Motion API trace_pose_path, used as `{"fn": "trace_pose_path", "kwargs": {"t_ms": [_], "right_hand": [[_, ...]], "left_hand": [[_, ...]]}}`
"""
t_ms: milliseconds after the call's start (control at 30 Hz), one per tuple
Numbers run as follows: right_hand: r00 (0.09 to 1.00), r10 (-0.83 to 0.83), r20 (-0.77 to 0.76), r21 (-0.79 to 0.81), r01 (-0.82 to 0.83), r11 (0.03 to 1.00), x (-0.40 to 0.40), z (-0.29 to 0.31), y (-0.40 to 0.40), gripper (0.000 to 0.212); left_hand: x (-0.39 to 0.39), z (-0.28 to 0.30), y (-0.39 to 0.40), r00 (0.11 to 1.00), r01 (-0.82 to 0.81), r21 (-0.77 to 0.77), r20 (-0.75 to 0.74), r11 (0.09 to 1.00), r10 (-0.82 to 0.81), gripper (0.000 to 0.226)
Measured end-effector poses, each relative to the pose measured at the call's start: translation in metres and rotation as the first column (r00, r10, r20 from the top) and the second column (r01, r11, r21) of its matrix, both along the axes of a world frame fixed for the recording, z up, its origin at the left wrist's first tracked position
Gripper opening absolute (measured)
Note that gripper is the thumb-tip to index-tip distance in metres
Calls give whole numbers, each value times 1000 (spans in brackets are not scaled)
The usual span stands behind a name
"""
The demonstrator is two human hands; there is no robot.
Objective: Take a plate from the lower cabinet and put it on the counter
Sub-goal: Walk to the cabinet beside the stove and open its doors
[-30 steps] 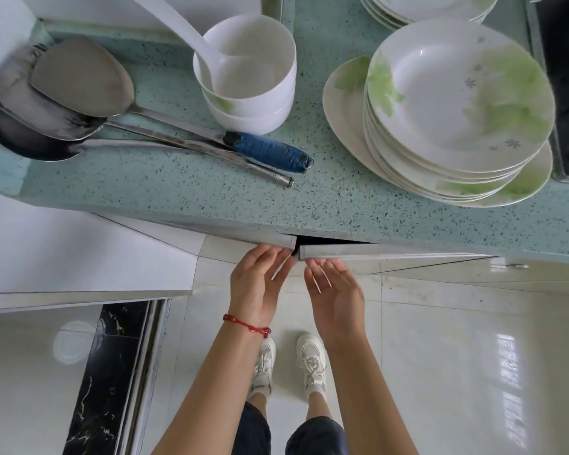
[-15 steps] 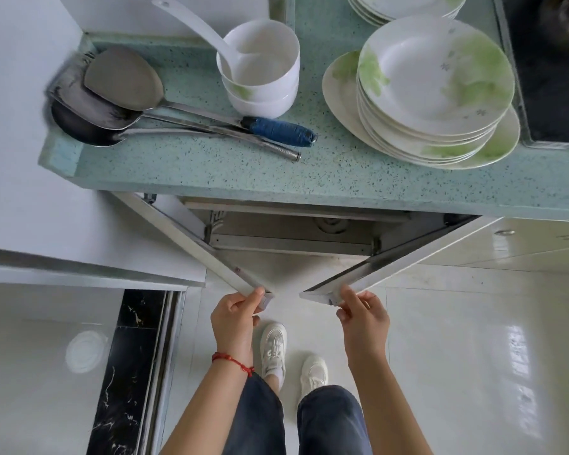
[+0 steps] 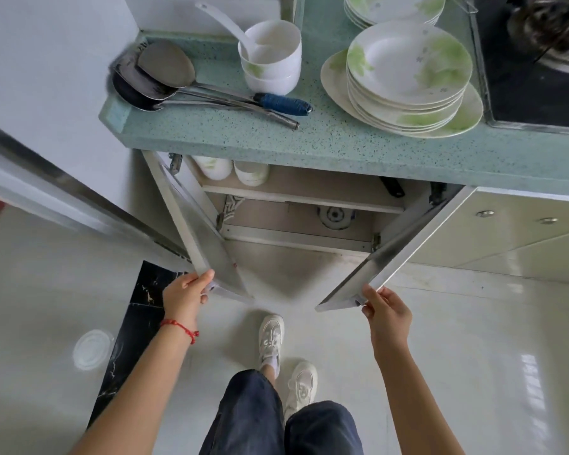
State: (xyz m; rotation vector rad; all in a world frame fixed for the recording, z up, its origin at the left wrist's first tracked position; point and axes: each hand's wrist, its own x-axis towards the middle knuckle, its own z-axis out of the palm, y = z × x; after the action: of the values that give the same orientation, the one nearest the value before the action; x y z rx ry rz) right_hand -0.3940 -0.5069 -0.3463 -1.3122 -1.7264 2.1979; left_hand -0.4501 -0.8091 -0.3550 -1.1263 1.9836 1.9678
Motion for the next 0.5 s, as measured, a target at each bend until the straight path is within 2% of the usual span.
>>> {"fn": "trace_pose_path", "kwargs": {"t_ms": [167, 300, 500], "right_hand": [[999, -43, 18, 58, 42, 997, 28, 1, 16, 30], [991, -137, -7, 51, 137, 989, 46, 2, 29, 28], [955, -295, 11, 73, 294, 953, 65, 7, 43, 16]], "left_hand": [[16, 5, -31, 999, -34, -44, -1, 998, 34, 18], [25, 6, -63, 997, -79, -99, 18, 992, 81, 7], [32, 4, -105, 998, -46, -170, 39, 984, 54, 9]]}}
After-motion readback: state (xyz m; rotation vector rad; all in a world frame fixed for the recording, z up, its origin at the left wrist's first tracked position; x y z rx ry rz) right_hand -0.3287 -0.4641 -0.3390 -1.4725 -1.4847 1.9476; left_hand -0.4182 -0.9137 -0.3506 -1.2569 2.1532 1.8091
